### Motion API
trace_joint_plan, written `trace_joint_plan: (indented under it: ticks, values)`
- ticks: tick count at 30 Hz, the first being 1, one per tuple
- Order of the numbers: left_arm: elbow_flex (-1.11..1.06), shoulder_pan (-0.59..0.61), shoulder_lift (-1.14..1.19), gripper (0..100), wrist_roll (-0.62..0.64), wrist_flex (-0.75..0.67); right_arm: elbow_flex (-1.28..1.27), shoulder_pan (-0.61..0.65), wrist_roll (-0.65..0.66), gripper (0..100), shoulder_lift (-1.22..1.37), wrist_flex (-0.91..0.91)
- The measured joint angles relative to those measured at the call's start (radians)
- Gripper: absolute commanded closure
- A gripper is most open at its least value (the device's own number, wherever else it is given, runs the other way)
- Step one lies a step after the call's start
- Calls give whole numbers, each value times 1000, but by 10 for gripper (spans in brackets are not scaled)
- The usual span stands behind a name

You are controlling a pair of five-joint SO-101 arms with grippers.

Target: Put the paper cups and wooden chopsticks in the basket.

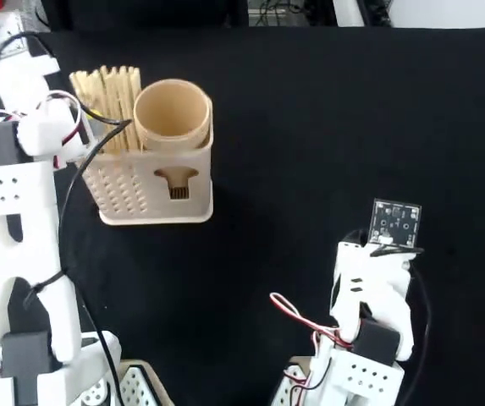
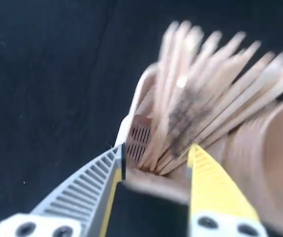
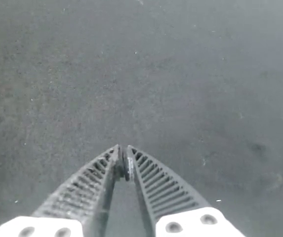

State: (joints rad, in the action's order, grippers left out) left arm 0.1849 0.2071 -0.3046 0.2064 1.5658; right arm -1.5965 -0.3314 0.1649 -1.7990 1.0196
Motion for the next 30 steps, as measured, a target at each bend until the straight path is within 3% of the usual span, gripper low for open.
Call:
trace_joint_plan:
  ticks: [9, 16, 24, 30]
  values:
    - [236, -2, -2, 780, 0, 170, 0, 20, 0, 985, 0, 0]
    - [288, -2, -41, 780, 0, 190, -8, 48, 0, 985, 0, 0]
    - [288, -2, -325, 780, -58, 190, -18, 48, 0, 985, 0, 0]
    - [153, -2, -608, 780, -132, 190, -29, 48, 5, 982, 0, 0]
